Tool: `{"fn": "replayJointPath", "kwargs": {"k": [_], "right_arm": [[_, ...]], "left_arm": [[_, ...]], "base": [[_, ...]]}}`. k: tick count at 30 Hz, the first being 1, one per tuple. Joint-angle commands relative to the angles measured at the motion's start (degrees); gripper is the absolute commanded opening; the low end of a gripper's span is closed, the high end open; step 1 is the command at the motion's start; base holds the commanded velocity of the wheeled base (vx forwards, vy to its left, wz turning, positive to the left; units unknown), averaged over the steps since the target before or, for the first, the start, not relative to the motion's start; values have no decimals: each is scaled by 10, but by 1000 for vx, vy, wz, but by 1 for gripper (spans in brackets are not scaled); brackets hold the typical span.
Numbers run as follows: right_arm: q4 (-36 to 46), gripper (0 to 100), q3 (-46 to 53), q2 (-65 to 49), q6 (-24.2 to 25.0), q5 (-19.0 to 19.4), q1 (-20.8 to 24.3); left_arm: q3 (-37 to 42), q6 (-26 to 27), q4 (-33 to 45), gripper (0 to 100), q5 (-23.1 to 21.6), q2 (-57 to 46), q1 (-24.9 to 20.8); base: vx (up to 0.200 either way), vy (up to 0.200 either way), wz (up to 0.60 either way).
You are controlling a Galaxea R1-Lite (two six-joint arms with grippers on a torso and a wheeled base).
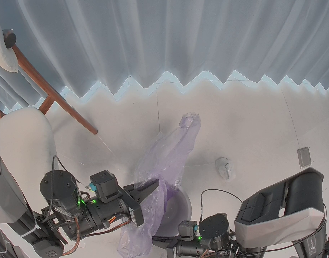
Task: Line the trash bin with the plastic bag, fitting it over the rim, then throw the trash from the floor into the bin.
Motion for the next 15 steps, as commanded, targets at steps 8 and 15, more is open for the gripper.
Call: {"fn": "replayJointPath", "kwargs": {"k": [8,15], "right_arm": [[-10,0,-79,16,21,-51,-22],[-10,0,-158,37,62,-109,-46]], "left_arm": [[29,5,0,0,1,1,-4],[47,9,0,0,3,3,2]], "base": [[0,0,0],[0,0,0]]}}
